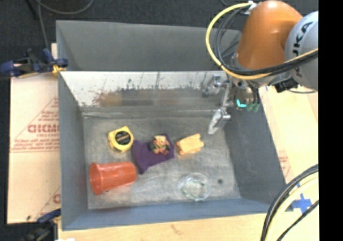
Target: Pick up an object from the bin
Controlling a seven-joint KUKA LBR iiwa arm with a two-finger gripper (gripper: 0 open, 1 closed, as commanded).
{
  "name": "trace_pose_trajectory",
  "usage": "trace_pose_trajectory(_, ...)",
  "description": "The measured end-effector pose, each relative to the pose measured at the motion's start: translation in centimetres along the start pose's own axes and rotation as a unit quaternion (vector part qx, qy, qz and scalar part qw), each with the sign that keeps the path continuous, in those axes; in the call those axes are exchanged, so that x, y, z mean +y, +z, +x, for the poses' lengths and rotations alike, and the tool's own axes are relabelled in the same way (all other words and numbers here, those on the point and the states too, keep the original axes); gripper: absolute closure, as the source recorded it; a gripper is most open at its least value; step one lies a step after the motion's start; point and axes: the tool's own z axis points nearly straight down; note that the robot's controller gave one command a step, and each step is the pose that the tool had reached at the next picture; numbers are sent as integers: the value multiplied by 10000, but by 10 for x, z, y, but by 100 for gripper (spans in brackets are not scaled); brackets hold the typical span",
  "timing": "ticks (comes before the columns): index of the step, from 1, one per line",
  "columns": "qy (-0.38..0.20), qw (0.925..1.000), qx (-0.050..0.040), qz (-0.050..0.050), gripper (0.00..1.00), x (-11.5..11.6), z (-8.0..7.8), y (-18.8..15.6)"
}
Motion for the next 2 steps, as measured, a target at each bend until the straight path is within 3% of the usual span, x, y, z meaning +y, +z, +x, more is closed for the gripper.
trace_pose_trajectory(1,-5,10000,-39,5,0,0,-2,-5)
trace_pose_trajectory(2,-12,10000,-66,8,0,10,12,46)
